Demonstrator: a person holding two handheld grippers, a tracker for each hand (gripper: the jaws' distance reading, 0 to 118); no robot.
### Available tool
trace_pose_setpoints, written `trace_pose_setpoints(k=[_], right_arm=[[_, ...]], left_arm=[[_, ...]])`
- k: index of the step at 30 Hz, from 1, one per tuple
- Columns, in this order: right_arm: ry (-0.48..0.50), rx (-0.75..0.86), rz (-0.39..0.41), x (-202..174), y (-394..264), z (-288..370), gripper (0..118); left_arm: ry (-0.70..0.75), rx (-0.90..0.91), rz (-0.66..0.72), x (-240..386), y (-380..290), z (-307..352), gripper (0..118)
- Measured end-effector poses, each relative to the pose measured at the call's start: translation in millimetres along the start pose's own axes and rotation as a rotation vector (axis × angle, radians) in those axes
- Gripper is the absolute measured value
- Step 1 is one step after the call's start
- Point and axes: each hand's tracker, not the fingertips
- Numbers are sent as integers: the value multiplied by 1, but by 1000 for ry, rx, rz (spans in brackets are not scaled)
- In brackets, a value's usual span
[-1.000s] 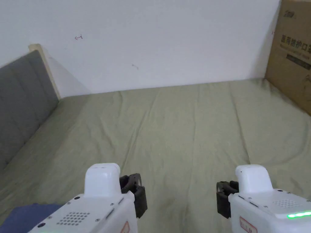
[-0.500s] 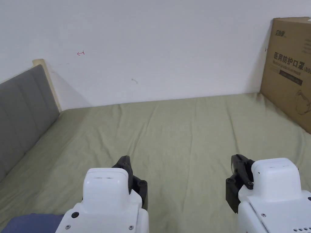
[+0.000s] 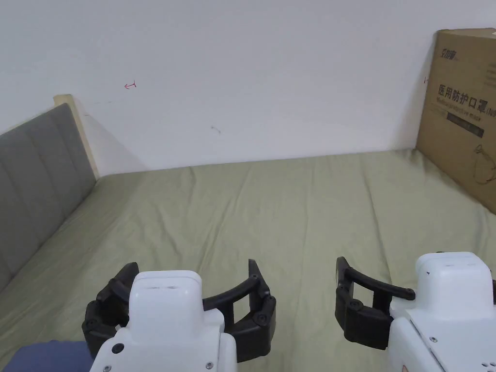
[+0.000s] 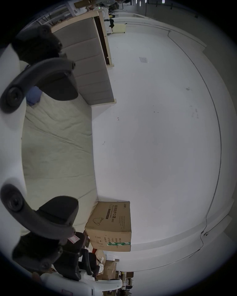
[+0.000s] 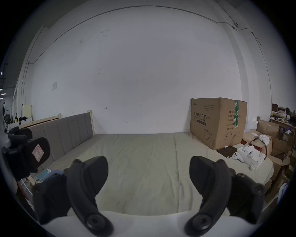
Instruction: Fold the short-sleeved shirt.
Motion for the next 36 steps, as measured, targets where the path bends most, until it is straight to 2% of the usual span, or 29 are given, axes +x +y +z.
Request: trace_pose_setpoints(k=[4,9,13,18,23,28,36], right_arm=[[-28,30,28,-1,2,1,113],[-40,35,27,2,3,-2,113],[-25,28,13,2,3,-4,113],[-17,20,40,-1,2,-7,113],[-16,6,39,-1,1,-8,113],[-24,-4,28,0,0,-11,113],[-31,1,55,-4,-1,-13,113]], left_arm=[[15,-40,-31,4,-3,-4,118],[-62,-77,23,-2,-1,-8,118],[-58,-84,6,-1,-1,-7,118],[-70,-87,36,-4,3,-8,118],[10,-110,-6,-4,5,-13,114],[117,-210,51,-8,10,-19,114],[104,-200,18,-15,9,-21,114]])
